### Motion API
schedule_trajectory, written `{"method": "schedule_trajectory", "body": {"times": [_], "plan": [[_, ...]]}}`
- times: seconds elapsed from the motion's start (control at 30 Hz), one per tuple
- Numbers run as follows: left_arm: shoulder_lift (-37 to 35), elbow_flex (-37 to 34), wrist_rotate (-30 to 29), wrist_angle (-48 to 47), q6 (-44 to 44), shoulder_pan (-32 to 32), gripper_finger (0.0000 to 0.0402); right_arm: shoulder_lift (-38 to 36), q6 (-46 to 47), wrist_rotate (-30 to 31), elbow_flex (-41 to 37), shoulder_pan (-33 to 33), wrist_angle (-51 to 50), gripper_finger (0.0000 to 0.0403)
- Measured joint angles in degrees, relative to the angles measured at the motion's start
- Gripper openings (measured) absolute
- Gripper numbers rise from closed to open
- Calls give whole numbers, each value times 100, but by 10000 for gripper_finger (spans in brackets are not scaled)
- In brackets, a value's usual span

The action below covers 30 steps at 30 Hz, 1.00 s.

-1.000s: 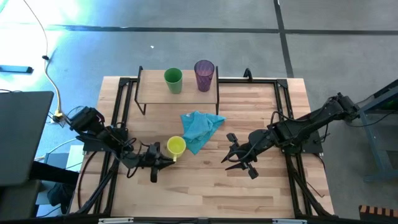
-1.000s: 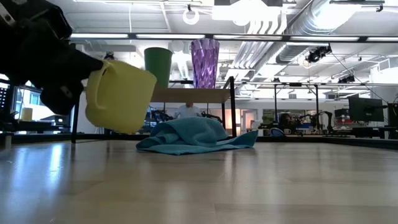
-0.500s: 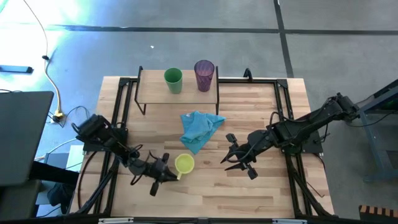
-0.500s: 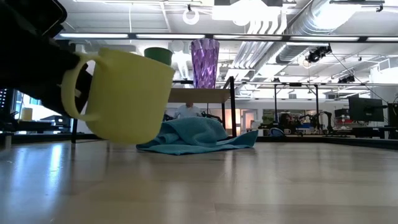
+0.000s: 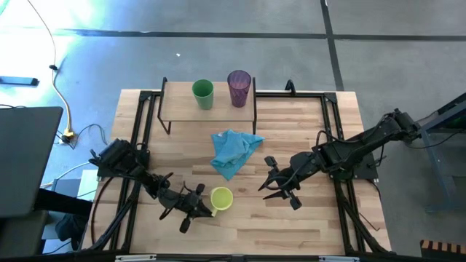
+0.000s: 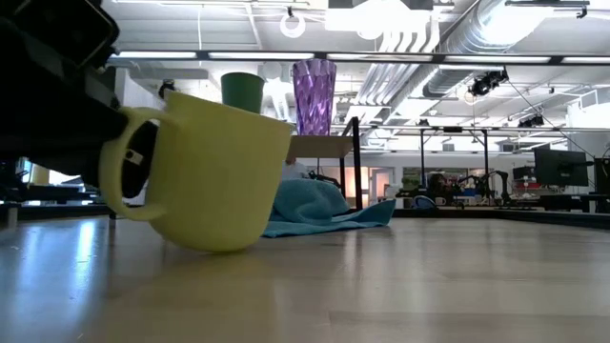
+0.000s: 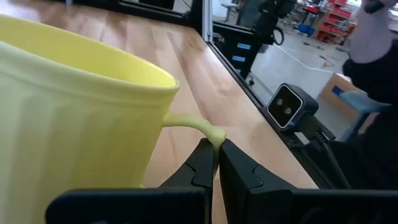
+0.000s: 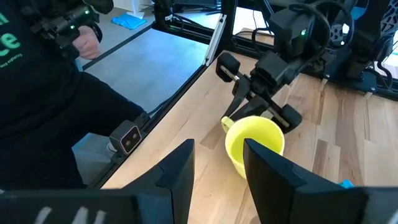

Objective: Stack small to large cups/mugs on shelf
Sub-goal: Put the yellow mug on the shelf

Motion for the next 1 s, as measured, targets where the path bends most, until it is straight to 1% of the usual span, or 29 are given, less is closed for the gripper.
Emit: {"method": "schedule_trajectory", "body": {"times": [0.17,0.3,0.4,0.67,0.77,0.87,1.0], "plan": [[-2,79,348,-106,9,184,0,0,35,0,0,0,0,128],[-2,75,389,-106,6,237,5,0,109,0,0,0,-36,128],[-2,73,387,-102,2,237,21,-1,109,0,0,0,-46,128],[-2,70,140,-211,-153,235,92,-2,107,0,0,0,-46,128],[-2,68,127,-261,-167,235,113,-2,107,0,0,0,-46,128],[-2,66,134,-327,-195,224,127,-2,125,0,0,0,-46,128],[-2,66,354,-578,-438,224,130,-2,160,-1,0,0,-162,128]]}}
